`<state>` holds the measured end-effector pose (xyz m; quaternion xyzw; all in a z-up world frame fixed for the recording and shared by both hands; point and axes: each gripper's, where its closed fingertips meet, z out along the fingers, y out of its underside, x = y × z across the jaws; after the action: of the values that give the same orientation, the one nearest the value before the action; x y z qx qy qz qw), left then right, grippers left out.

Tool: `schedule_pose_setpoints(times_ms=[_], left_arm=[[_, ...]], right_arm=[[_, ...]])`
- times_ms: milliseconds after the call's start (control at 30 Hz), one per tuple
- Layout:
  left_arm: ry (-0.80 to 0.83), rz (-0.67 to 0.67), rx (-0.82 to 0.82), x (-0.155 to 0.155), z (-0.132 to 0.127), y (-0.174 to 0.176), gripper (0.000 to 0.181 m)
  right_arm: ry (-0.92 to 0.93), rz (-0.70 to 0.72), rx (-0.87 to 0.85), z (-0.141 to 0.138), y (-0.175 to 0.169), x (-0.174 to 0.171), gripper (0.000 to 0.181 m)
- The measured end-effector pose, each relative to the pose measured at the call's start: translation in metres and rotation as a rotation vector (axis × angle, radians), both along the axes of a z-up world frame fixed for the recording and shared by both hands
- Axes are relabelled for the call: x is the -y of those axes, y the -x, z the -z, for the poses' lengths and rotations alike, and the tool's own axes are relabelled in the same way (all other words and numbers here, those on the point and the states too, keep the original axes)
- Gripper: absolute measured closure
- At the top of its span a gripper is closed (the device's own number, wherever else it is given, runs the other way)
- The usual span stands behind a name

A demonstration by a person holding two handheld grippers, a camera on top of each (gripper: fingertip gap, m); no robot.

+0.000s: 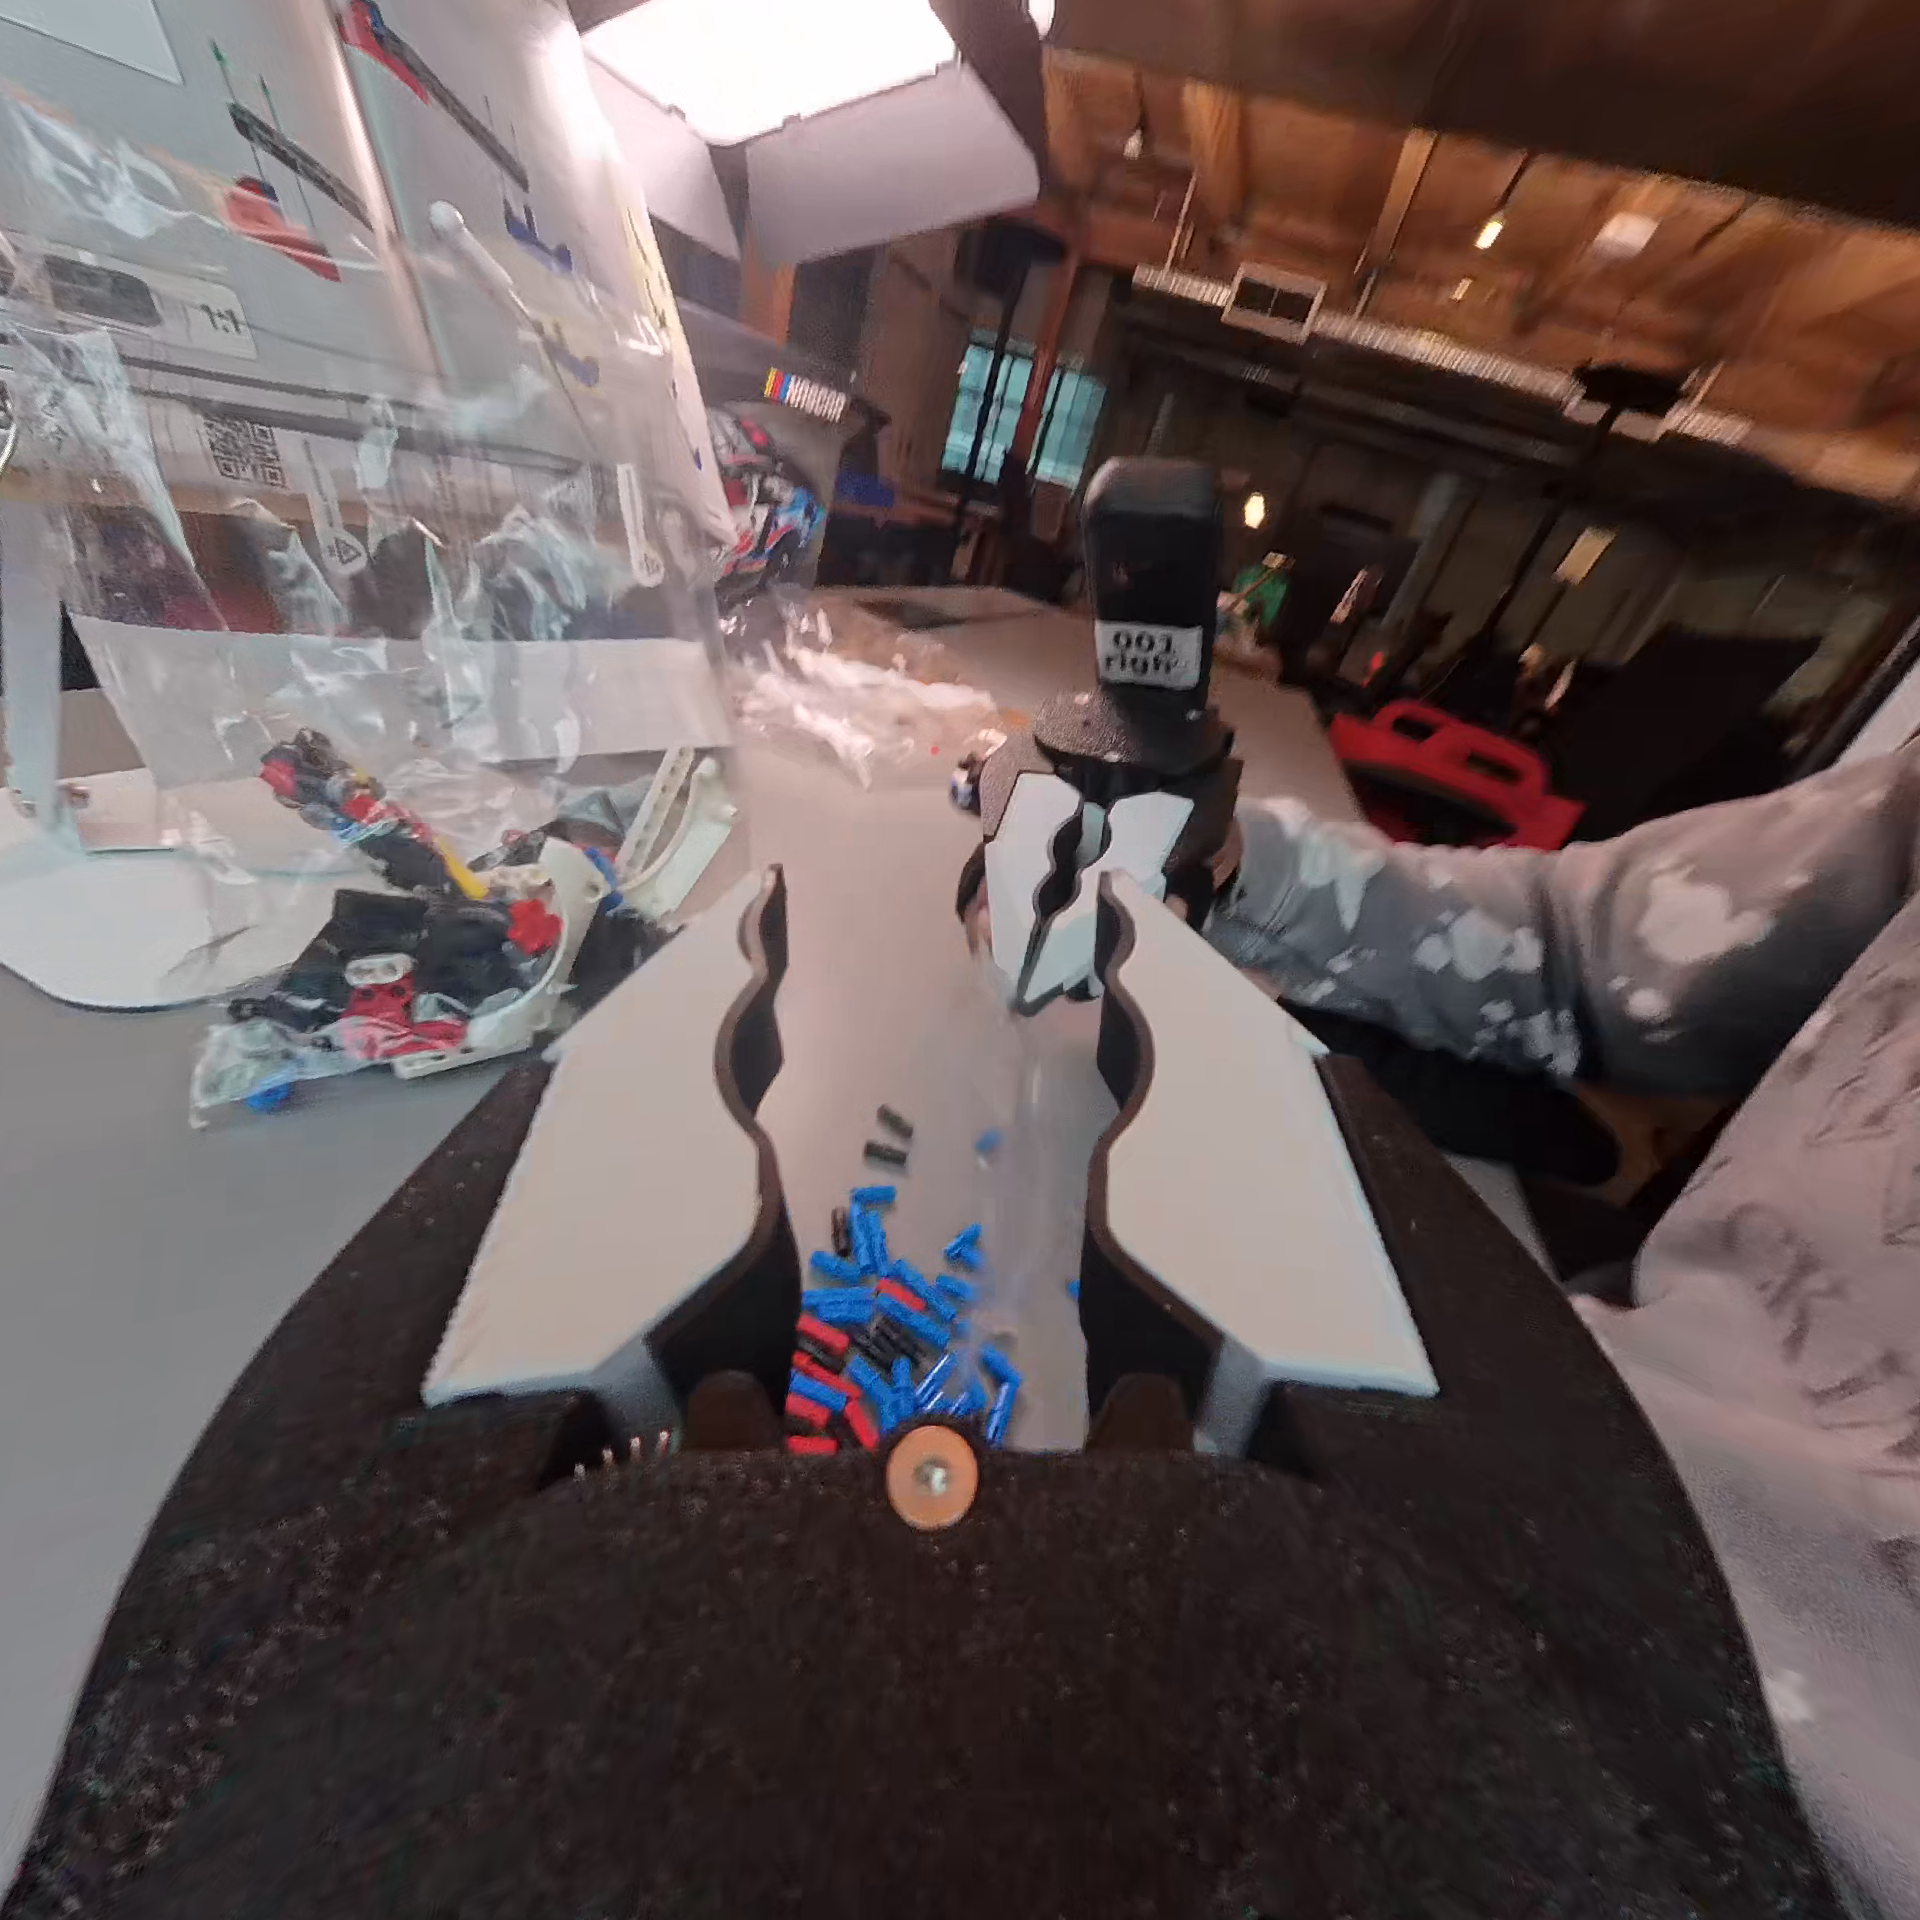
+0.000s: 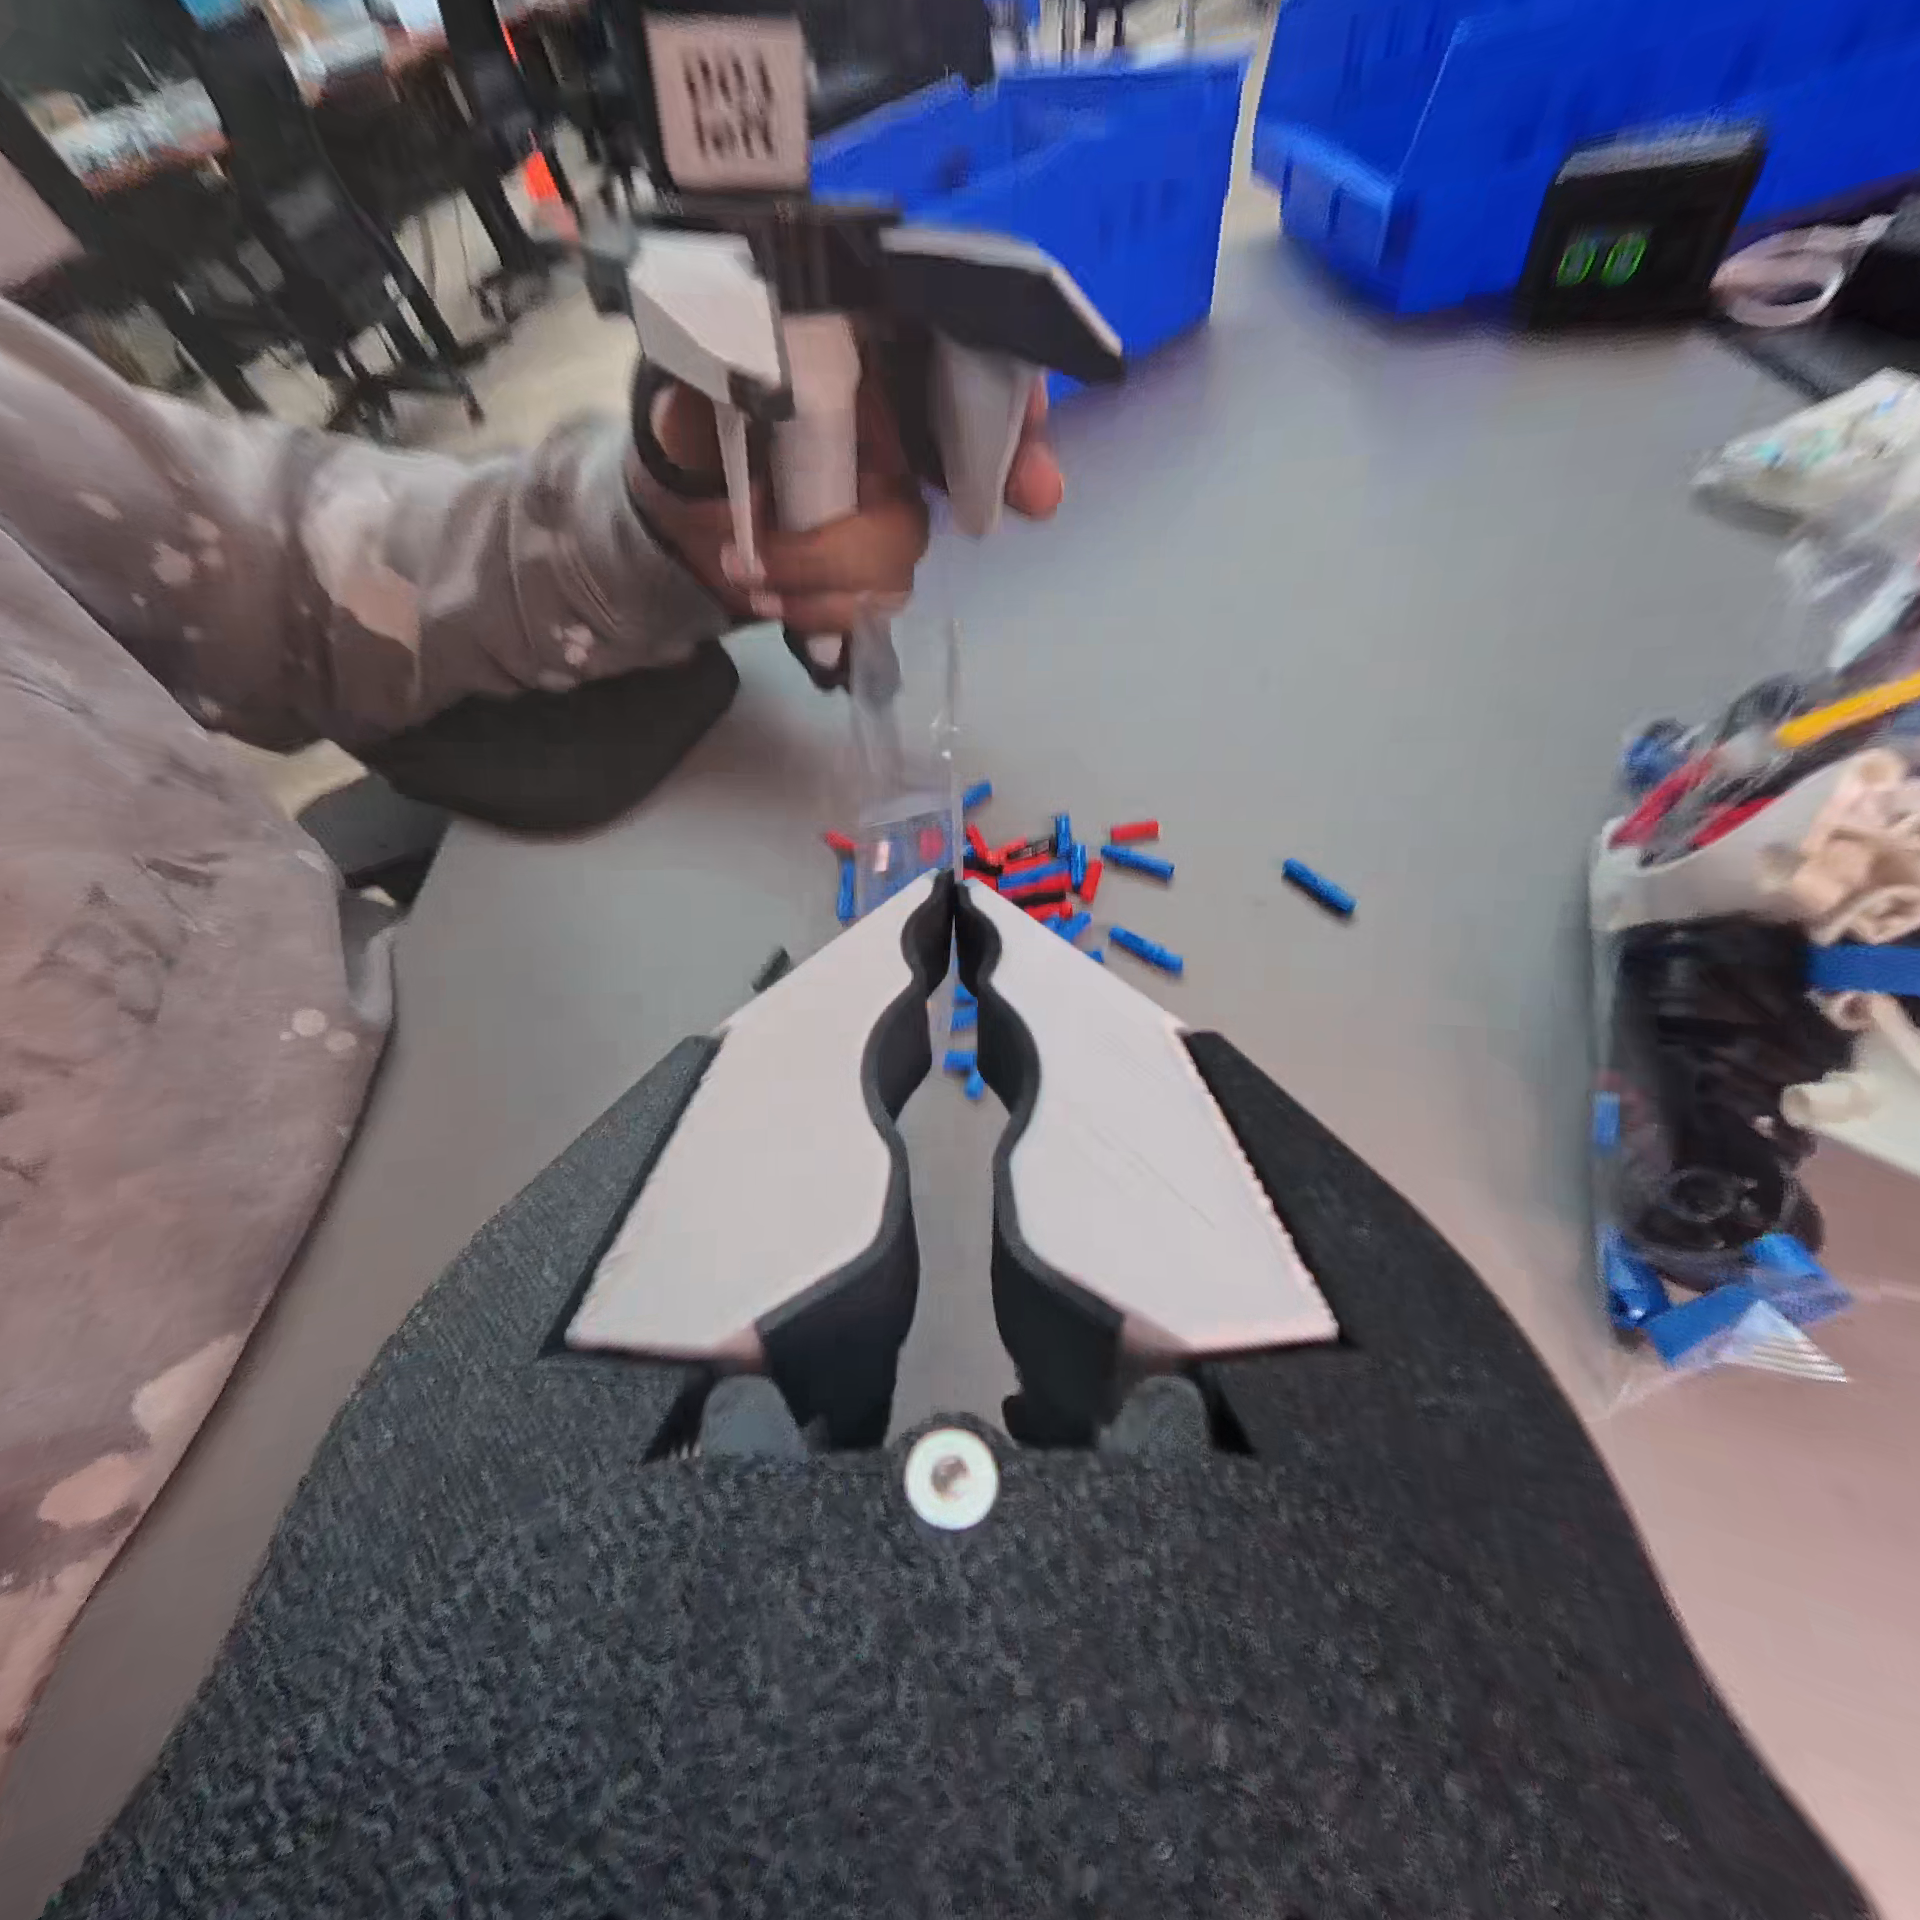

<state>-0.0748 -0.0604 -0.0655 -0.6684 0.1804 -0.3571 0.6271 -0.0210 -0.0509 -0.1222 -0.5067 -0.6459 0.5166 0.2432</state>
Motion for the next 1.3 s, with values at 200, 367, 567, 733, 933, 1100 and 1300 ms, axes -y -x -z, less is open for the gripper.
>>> schedule_pose_setpoints(times_ms=[200, 367, 567, 733, 933, 1100, 1300], left_arm=[[0.018, 0.111, 0.265, 0.007, -0.021, 0.012, 0.1], [0.05, 0.086, 0.028, 0.003, 0.008, -0.016, 0.146], [0.023, 0.073, 0.01, 0.004, 0.006, -0.021, 0.181], [0.011, 0.092, -0.011, 0.008, 0.004, -0.029, 0.181], [0.017, 0.148, 0.036, 0.014, 0.0, -0.028, 0.158], [0.003, 0.205, 0.03, 0.021, 0.0, -0.038, 0.156], [-0.008, 0.219, 0.034, 0.025, -0.004, -0.042, 0.162]], right_arm=[[0.079, 0.11, -0.337, -0.067, -0.015, -0.024, 0.181], [0.096, 0.13, -0.419, -0.082, -0.022, -0.027, 0.181], [0.074, 0.118, -0.422, -0.08, -0.027, -0.024, 0.181], [0.075, 0.108, -0.42, -0.076, -0.025, -0.019, 0.181], [0.097, 0.114, -0.445, -0.082, -0.027, -0.021, 0.181], [0.081, 0.119, -0.444, -0.08, -0.028, -0.022, 0.181], [0.075, 0.158, -0.442, -0.079, -0.028, -0.03, 0.181]])
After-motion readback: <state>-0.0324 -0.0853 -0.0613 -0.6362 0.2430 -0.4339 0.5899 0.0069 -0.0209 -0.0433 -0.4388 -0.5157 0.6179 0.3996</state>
